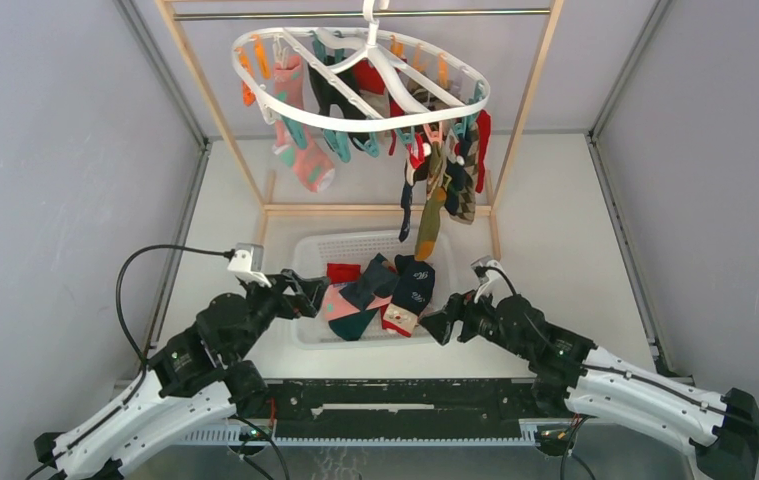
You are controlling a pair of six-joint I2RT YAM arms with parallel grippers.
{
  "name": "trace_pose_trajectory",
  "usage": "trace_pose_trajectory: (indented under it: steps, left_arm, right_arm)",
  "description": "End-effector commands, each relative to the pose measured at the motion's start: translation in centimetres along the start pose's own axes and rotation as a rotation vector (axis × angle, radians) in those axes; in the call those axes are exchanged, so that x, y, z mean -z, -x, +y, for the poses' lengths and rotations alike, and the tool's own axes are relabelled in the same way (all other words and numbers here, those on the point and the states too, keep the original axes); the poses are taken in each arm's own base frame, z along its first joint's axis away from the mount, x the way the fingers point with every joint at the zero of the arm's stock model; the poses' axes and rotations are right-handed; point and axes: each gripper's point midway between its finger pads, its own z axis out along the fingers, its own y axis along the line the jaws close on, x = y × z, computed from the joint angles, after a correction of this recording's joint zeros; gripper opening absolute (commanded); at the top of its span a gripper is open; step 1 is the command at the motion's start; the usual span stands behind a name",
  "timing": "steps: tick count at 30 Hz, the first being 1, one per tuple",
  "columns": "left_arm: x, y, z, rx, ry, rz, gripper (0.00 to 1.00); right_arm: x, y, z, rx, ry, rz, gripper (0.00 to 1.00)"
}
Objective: Remove the socks clipped to the hanger
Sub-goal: Remove the sock from the hanger.
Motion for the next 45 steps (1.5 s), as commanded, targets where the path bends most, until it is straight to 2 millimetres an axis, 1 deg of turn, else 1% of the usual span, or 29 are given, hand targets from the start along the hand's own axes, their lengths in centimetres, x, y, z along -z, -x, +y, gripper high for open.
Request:
trace_pose_trajectory:
  steps: [1,5,8,11,16,20,24,27,30,33,35,36,40,42,45]
  left_arm:
    - [0.0,-0.7,-0.2,0.003,-0.026,0.012,1.0]
    - [0.0,-0.7,-0.4,0.014,-0.032,0.01,1.0]
    - [0.0,-1.0,-0.5,0.02,-0.041,0.019,1.0]
    - [-0.1,-1.2,-0.5,0.026,-0.043,0.023,1.0]
    - [-0.3,-0.8,-0.9,0.012,-0.047,0.018,1.0]
    - [-0.7,-0.9,-1.1,-0.009,-0.043,0.029,1.0]
    - [-1.3,-1.1,-1.5,-0.017,-0.05,0.038,1.0]
    - [-1.5,-1.2,-1.6,-0.021,-0.05,0.04,1.0]
    - [-1.7,-1.2,-1.8,-0.018,-0.056,0.041,1.0]
    - [-1.6,-1.2,-1.8,-0.02,-0.058,0.041,1.0]
    - [-1.4,-1.0,-1.8,-0.02,-0.059,0.036,1.0]
    - [-1.2,-0.8,-1.7,-0.019,-0.059,0.032,1.0]
    - [-1.0,-0.8,-1.5,-0.015,-0.057,0.028,1.0]
    - [-1.0,-1.0,-1.4,-0.014,-0.054,0.028,1.0]
    - [-1.1,-1.2,-1.3,-0.014,-0.051,0.033,1.0]
  right_arm:
    - [0.0,3.3,0.6,0.045,-0.016,-0.092,0.85]
    - [0.2,5.9,2.3,0.078,0.015,-0.146,0.78]
    - [0.1,7.5,3.3,0.094,0.034,-0.184,0.72]
    - [0.0,9.5,4.6,0.1,0.055,-0.227,0.66]
    - [0.1,12.0,5.5,0.121,0.048,-0.271,0.61]
    - [0.2,13.2,5.8,0.128,0.048,-0.282,0.54]
    - [0.1,13.9,5.5,0.128,0.041,-0.298,0.44]
    - [-0.3,14.5,5.5,0.137,0.037,-0.297,0.36]
    - [-0.8,15.4,5.5,0.145,0.031,-0.302,0.24]
    - [-1.3,16.3,5.6,0.158,0.026,-0.311,0.18]
    - [-1.8,16.9,5.4,0.167,0.006,-0.315,0.18]
    - [-2.0,17.2,5.2,0.174,-0.006,-0.319,0.19]
    - [-2.8,18.3,3.9,0.184,-0.09,-0.34,0.4]
    - [-3.0,18.8,3.1,0.189,-0.138,-0.35,0.45]
    - [-3.3,19.2,1.5,0.189,-0.216,-0.359,0.48]
